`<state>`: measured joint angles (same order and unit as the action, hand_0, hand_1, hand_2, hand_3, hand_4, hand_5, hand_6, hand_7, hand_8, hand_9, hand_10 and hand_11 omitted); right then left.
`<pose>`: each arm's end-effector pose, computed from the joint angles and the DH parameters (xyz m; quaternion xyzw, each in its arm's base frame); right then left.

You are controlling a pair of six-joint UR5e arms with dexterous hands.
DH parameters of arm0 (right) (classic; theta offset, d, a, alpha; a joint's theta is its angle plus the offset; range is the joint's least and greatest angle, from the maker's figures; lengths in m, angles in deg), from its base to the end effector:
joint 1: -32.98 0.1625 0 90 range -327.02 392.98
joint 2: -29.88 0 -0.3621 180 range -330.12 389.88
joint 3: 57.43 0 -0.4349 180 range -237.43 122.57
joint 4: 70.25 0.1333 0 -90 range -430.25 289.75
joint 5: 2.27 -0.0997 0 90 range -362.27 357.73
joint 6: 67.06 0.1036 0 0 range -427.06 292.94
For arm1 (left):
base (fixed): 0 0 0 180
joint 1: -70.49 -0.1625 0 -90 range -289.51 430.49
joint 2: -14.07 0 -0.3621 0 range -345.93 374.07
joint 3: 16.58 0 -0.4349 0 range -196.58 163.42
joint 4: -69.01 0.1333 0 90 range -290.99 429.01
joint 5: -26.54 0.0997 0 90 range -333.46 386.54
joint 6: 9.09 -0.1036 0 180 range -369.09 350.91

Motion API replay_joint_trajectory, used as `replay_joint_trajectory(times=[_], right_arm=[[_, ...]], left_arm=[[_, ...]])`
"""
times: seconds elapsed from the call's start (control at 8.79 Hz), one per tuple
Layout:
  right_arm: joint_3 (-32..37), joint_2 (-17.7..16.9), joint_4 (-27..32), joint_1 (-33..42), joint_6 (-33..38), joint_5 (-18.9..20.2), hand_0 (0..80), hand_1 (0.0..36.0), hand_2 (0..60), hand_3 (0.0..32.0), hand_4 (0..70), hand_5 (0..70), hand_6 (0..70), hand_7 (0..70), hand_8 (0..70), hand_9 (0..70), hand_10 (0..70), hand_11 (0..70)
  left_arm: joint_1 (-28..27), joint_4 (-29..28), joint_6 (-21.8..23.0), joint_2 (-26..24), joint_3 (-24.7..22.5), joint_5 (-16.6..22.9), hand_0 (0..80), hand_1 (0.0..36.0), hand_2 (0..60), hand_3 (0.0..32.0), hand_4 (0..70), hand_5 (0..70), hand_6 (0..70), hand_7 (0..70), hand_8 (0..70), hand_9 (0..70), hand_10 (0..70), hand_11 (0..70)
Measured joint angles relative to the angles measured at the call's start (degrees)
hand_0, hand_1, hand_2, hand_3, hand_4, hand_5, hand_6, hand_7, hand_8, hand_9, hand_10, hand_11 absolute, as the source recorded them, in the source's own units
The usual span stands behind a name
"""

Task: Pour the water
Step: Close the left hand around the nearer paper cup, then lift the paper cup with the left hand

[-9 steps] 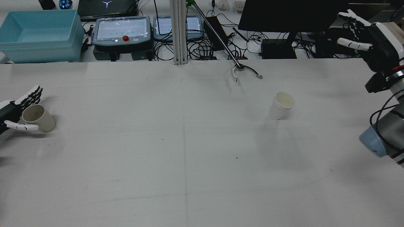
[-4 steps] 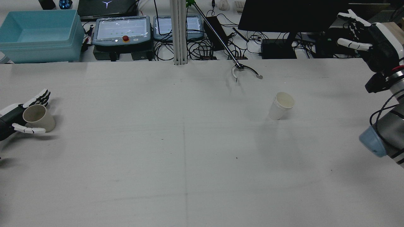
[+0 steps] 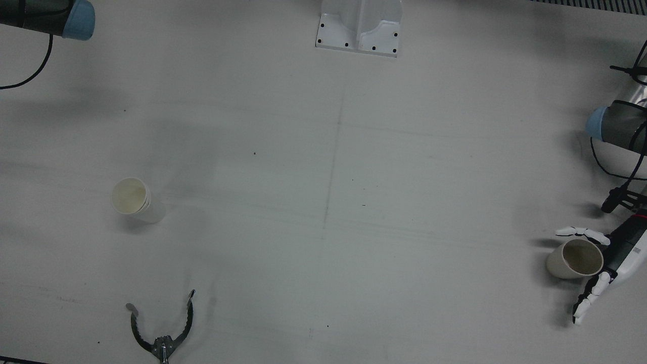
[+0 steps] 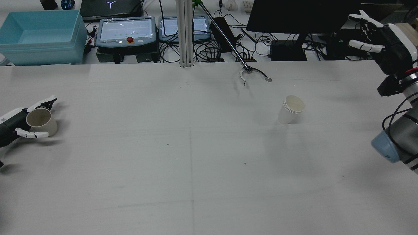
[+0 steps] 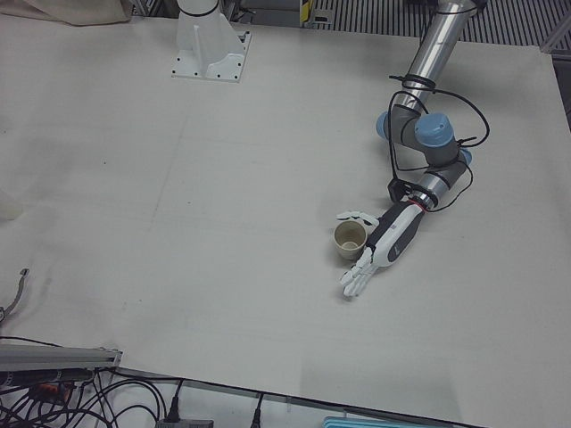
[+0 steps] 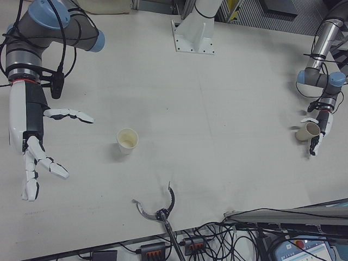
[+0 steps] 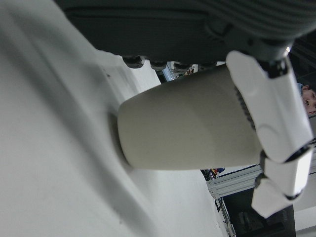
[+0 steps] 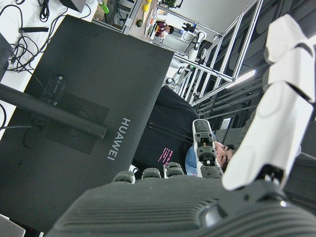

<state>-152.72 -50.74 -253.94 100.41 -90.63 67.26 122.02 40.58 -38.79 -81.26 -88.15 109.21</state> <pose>-0.0714 -0.6136 0.4890 0.1197 -0.7582 0.6297 0.1192 0.2478 -0.5473 0.6906 -0.0220 0.7941 -0.5297 0.2971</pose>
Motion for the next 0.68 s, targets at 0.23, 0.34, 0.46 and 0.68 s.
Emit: replay_joint_trajectory(times=[0.23,0.34,0.46,0.68], right_arm=[[0.02,0.00,0.00,0.03,0.00,-0.01,45.1,13.3,15.5,2.0,4.2,16.1,0.0,6.5,0.0,0.0,0.0,0.0],[0.02,-0.02,-0.03,0.09,0.03,-0.01,44.9,13.1,15.5,2.0,4.4,16.3,0.0,6.6,0.0,0.0,0.0,0.0],[0.02,-0.05,-0.06,0.12,0.07,-0.01,44.7,12.8,15.1,1.8,4.9,16.6,0.0,6.6,0.0,0.0,0.0,0.0],[0.02,-0.06,-0.05,0.15,0.09,-0.01,44.6,12.6,15.1,1.6,5.7,17.1,0.2,7.2,0.0,0.0,0.0,0.0]], left_arm=[[0.03,2.08,0.27,0.11,-1.48,-0.32,32.0,17.6,60.0,0.0,36.1,36.6,15.5,51.9,10.5,22.6,17.7,25.9],[0.08,4.13,0.31,0.12,-2.68,-0.56,23.8,19.5,60.0,0.0,39.5,41.1,18.3,58.0,15.5,29.9,22.6,33.0],[0.10,5.91,0.33,0.13,-3.57,-0.69,22.3,19.1,60.0,0.0,44.7,53.2,23.8,64.4,21.7,38.3,32.1,45.7],[0.14,8.34,0.79,0.14,-4.42,-0.93,27.8,18.7,60.0,0.0,42.9,50.2,23.6,62.0,20.9,35.8,35.4,50.0]])
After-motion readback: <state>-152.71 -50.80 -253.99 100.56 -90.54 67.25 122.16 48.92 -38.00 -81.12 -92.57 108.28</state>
